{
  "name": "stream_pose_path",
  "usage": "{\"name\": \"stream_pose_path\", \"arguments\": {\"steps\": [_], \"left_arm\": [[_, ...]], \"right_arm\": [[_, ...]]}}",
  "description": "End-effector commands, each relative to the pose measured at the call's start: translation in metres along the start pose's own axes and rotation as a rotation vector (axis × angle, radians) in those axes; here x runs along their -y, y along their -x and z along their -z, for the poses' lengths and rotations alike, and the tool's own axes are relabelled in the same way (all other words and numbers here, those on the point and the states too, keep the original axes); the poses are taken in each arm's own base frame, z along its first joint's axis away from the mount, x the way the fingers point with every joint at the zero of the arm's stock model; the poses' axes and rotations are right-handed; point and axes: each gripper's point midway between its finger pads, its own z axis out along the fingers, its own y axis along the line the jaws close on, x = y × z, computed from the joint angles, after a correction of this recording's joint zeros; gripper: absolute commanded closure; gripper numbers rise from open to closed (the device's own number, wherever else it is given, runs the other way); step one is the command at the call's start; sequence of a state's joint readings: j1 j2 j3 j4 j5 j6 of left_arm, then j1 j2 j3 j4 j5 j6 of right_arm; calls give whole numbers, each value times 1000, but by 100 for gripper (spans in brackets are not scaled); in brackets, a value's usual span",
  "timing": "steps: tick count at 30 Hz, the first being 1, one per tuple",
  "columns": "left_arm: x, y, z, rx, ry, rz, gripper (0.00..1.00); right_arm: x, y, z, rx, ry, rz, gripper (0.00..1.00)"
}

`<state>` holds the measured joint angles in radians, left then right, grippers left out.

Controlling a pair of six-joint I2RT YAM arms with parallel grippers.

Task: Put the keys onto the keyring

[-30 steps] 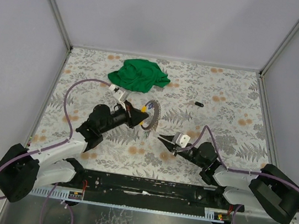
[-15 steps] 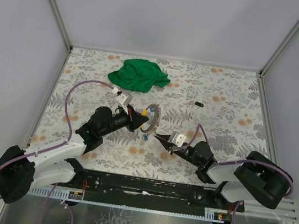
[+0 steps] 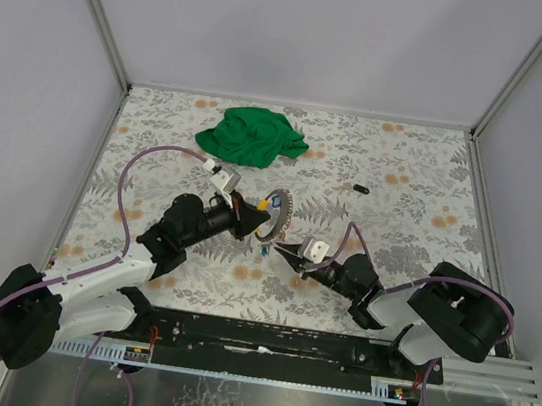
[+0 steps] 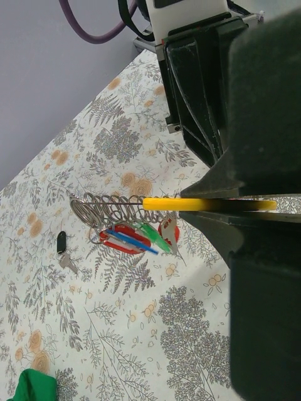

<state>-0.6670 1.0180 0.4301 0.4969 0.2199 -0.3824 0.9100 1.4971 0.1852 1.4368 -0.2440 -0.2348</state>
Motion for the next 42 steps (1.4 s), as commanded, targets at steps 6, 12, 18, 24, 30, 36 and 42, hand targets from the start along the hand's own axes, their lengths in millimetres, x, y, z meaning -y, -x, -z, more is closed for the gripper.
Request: {"name": "stream_pose_path", "arguments": {"steps": [6,12,18,24,30,36,42], "left_arm": [[19,38,-1,111,-55,-42,100],[20,37,-1,110,-61,-39,100],[21,36,-1,109,-65,-35,100],[20,37,0,113,-62,-33,100],[21,38,0,120,-60,-30,100],[17,41,2,133,-38,-27,100],[13,42,2,140,-12,-14,100]], "right_arm": [[17,27,-14,103,-76,14,82],[18,25,-16,99,-81,10,82],[17,27,-18,107,-75,-2,81],[15,27,-20,111,-65,-16,80],[16,23,-22,95,-75,-26,81],[19,16,-17,70,-105,-37,86],[22,16,-11,65,-131,-33,95]]}}
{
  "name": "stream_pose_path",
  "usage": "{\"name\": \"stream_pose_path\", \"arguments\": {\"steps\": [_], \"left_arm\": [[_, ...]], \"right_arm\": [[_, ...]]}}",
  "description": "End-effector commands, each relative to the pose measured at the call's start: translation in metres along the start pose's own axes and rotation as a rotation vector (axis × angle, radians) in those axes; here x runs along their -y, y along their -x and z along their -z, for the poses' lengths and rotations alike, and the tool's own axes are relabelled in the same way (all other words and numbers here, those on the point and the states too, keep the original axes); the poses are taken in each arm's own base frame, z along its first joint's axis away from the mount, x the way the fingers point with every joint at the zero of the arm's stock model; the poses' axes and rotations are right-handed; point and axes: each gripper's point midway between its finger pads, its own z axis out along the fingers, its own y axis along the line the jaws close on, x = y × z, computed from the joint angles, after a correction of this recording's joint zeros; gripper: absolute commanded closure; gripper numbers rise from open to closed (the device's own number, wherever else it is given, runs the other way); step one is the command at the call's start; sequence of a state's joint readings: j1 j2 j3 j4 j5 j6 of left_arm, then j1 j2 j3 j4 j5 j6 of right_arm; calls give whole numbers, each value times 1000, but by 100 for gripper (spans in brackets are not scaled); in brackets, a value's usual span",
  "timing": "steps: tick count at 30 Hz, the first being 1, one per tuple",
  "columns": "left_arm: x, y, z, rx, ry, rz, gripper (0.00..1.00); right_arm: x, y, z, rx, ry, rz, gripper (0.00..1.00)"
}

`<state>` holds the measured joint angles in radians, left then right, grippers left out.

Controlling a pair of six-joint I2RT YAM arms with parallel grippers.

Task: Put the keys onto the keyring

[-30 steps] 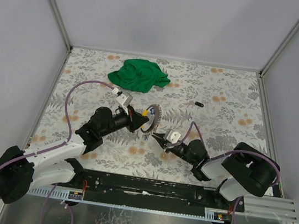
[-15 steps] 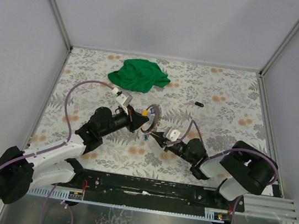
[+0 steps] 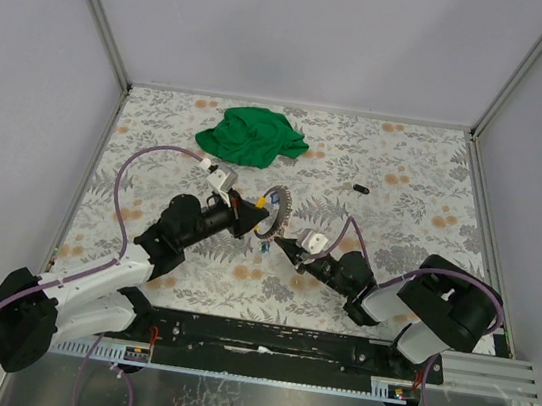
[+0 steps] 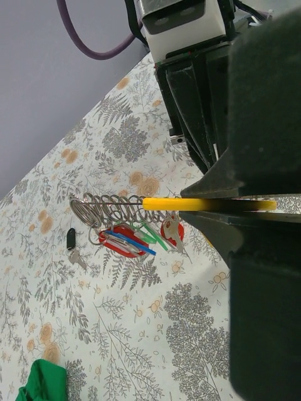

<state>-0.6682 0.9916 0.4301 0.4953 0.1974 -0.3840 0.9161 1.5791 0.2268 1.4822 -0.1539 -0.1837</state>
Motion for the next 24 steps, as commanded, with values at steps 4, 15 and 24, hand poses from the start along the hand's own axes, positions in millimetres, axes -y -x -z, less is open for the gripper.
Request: {"name": "stream_pose_path", "arguments": {"steps": [4,15,24], "left_arm": [[6,34,-1,112,17,5,100],[-14,23,3,129,139,208,100],[-32,-23,21,102,205,463,95]], "right_arm": [[9,28,1,90,-50,21,99],[11,39,3,114,-48,63,100],[6,43,8,140,-29,54,100]]}}
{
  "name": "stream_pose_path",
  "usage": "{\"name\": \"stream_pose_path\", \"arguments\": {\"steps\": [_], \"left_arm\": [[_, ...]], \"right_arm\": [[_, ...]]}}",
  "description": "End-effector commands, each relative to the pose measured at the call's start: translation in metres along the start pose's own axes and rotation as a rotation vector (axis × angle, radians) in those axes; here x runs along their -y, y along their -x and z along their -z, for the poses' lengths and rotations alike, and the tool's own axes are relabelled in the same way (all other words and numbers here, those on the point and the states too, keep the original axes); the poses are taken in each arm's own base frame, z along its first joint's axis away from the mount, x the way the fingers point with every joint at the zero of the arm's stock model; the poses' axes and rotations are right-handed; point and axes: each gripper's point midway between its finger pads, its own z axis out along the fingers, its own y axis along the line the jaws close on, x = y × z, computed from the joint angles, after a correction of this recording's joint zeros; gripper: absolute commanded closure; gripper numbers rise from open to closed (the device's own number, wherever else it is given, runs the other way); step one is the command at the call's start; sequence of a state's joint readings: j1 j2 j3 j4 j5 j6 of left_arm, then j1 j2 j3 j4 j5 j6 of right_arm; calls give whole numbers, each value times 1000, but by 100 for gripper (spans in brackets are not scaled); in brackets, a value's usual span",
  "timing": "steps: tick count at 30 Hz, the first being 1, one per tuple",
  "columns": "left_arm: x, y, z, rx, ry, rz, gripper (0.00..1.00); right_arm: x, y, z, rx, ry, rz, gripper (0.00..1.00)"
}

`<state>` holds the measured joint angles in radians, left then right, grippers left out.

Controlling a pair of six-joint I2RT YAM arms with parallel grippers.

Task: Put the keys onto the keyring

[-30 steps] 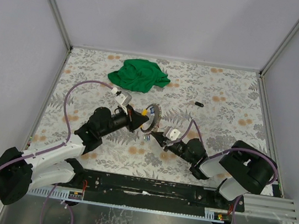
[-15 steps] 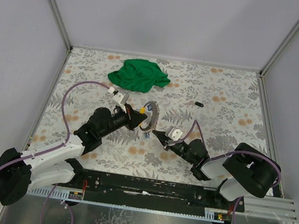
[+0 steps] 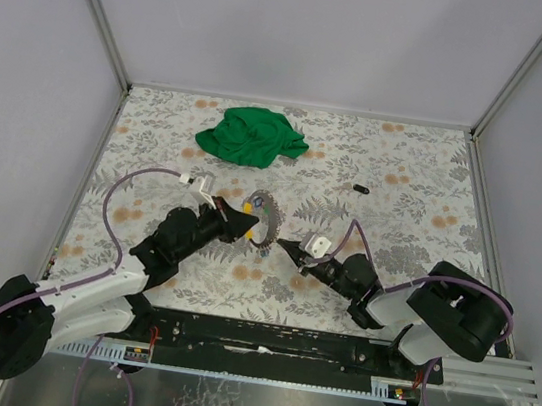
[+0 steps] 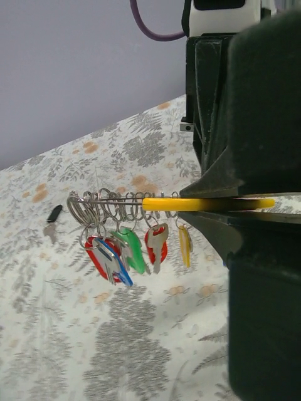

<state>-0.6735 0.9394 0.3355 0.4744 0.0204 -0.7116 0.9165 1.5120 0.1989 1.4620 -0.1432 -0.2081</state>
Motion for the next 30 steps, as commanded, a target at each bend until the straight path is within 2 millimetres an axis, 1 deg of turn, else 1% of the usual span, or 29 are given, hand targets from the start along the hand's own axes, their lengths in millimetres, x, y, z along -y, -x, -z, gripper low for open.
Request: {"name": "stream_pose_path", "arguments": {"steps": [1,6,9,10,11,17,19,22,23,25,26,28,30], "left_arm": [[-13,-6,8,51,26,160,94],[-18,-22,14,36,3,269,94],[-25,-32,15,18,11,318,94],[-28,-35,16,14,25,330,92],[-32,-37,16,14,38,342,90],[-53,-49,19,18,115,396,90],[-55,-50,20,25,113,418,92],[-59,-56,19,12,129,438,92],[-62,-58,19,5,146,436,87],[-68,-62,21,-4,169,418,70],[-70,-62,21,-6,181,404,65],[-73,-62,24,-8,197,368,59],[-76,-61,28,-16,218,318,56]], "right_arm": [[4,34,-1,121,-15,25,100],[-6,24,-3,92,35,15,100],[-10,25,-4,105,55,0,100],[-11,26,-4,111,59,-3,100],[-11,26,-4,115,60,-7,100],[-16,26,-4,120,80,-24,100],[-19,26,-4,117,96,-42,100],[-20,19,-2,90,92,-71,100],[-19,17,-1,79,80,-78,100],[-15,14,1,66,55,-76,100],[-12,13,3,61,40,-66,100],[-9,10,5,51,26,-41,100],[-6,9,5,38,15,-16,100]]}}
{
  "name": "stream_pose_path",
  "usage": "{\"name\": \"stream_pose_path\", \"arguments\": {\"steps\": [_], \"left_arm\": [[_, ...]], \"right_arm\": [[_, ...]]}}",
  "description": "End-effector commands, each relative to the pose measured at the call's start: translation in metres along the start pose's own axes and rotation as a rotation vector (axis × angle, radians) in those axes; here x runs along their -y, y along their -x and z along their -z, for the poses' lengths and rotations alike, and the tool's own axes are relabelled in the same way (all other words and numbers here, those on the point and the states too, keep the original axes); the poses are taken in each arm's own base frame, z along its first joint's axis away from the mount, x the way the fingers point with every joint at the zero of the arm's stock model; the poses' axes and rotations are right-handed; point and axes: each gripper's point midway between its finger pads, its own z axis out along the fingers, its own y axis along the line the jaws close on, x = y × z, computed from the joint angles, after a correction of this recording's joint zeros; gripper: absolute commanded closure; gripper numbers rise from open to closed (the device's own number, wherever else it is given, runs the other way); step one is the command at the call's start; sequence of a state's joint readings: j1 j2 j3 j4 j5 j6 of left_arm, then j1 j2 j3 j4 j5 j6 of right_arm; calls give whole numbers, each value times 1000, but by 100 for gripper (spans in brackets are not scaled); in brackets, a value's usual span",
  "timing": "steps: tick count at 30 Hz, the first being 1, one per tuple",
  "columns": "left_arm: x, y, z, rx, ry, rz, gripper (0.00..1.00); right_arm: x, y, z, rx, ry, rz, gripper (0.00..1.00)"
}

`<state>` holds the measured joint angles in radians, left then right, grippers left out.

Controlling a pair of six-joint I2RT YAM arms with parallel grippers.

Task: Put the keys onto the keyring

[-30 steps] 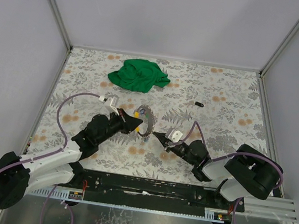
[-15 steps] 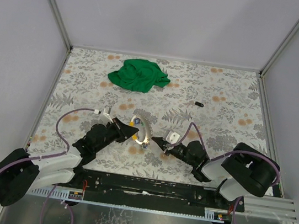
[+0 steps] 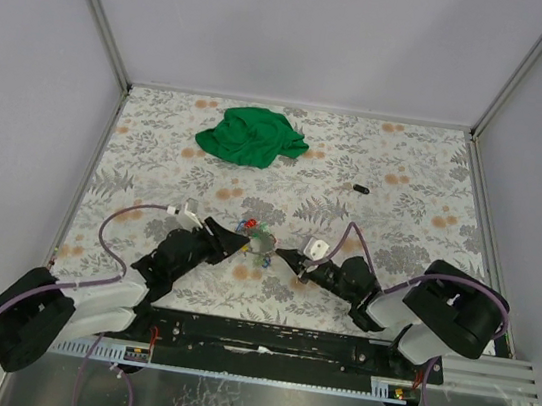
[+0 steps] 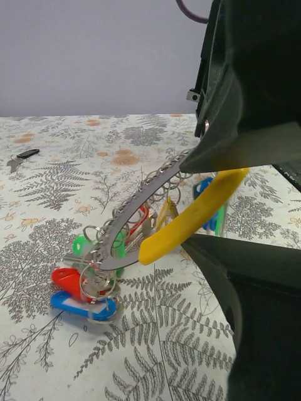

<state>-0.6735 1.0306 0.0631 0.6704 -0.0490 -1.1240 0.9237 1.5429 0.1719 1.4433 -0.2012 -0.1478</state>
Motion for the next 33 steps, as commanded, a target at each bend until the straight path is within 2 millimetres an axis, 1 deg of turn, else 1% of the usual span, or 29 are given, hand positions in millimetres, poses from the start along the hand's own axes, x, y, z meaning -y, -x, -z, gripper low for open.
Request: {"name": "stream_pose_path", "arguments": {"steps": [1,2,4,6,8,10,11,12,13,15,17,21,25,31,33], "left_arm": [[-5,11,6,40,38,-116,56],[-6,14,8,49,50,-151,55],[-1,22,13,72,53,-223,53],[9,33,16,103,41,-296,52],[24,42,18,130,6,-374,48],[35,47,14,134,-13,-449,46],[35,46,9,122,-11,-477,46],[44,45,4,118,-46,-505,45],[42,39,-1,84,-57,-522,45],[53,30,-12,49,-130,-580,45],[58,20,-23,-4,-182,-655,45],[55,-1,-37,-132,-251,-829,46],[57,-19,-35,-197,-370,-908,46],[44,-33,-31,-211,-423,-938,46],[46,-35,-29,-185,-469,-955,47]], "right_arm": [[15,29,-1,88,-66,69,100],[16,28,-1,80,-68,78,100],[19,26,0,65,-77,97,100],[21,23,1,48,-89,106,100],[23,20,3,34,-99,115,100],[24,17,6,22,-109,122,100],[25,15,7,17,-114,122,100],[25,14,8,12,-119,121,100],[25,13,9,8,-120,120,100],[25,10,10,1,-121,110,100],[23,7,11,-9,-117,96,100],[19,2,15,-20,-109,66,100],[19,-2,19,-27,-115,54,100],[17,-6,17,-51,-111,16,100],[16,-8,17,-55,-109,9,100]]}}
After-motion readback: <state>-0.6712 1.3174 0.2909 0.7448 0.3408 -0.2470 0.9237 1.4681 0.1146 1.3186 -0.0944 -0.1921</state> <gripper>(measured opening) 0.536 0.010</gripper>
